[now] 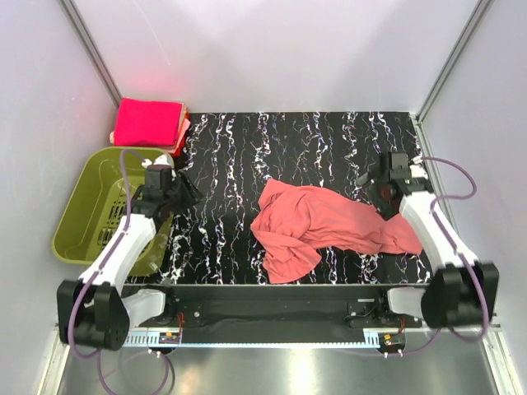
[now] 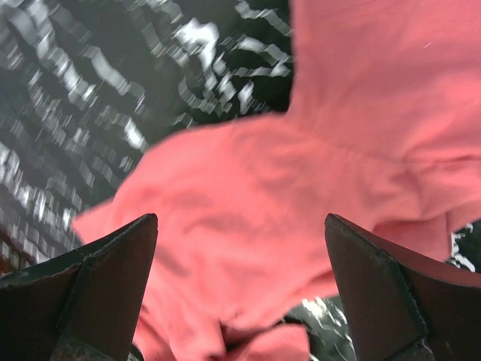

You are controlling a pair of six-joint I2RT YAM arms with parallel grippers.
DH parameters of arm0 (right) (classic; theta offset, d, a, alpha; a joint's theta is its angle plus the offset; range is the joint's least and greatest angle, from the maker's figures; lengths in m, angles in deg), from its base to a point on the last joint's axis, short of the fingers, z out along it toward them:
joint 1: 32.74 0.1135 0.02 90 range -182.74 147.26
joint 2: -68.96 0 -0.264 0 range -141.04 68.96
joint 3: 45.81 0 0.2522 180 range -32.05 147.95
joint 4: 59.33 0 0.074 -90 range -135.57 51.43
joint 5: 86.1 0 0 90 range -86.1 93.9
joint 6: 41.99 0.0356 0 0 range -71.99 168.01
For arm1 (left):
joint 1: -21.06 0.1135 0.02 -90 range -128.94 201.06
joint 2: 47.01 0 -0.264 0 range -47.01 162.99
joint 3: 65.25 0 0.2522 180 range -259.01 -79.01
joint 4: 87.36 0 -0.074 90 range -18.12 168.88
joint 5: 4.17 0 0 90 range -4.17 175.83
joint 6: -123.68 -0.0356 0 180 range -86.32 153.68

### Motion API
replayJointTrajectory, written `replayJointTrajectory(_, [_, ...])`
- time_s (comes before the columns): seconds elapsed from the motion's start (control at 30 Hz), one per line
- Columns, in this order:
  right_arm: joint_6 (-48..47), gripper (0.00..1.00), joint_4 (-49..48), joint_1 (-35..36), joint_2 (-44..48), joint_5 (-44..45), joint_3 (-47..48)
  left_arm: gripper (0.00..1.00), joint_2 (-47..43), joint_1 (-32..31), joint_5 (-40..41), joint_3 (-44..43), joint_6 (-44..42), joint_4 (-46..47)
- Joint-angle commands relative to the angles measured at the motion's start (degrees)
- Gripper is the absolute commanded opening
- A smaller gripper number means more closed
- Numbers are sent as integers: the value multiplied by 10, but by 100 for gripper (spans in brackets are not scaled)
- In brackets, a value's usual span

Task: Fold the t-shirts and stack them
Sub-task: Flatten the tshirt out

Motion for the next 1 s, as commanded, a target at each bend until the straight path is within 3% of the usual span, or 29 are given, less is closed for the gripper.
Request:
replayJointTrajectory(0.0, [47, 100, 4, -39, -84, 9, 51, 50, -48, 9, 106, -1, -26, 4])
replayJointTrajectory(0.1, [45, 98, 4, -61, -130, 9, 72, 50, -49, 17, 100, -11, -30, 0])
replayJointTrajectory(0.2, [42, 92, 4, -94, -188, 19, 86, 51, -57, 25, 164, -18, -20, -30])
replayJointTrajectory(0.33, [40, 86, 4, -126, -232, 17, 98, 52, -62, 31, 157, -25, -20, -29])
replayJointTrajectory(0.6, [18, 84, -18, -154, -286, 2, 146, 54, -29, 16, -19, -98, -89, -15])
replayJointTrajectory(0.73, [19, 79, -20, -154, -323, -2, 169, 54, -6, -73, 34, -141, -118, -56])
replayJointTrajectory(0.97, [22, 72, -31, -154, -358, -7, 172, 53, 56, -220, -12, -149, -105, -39])
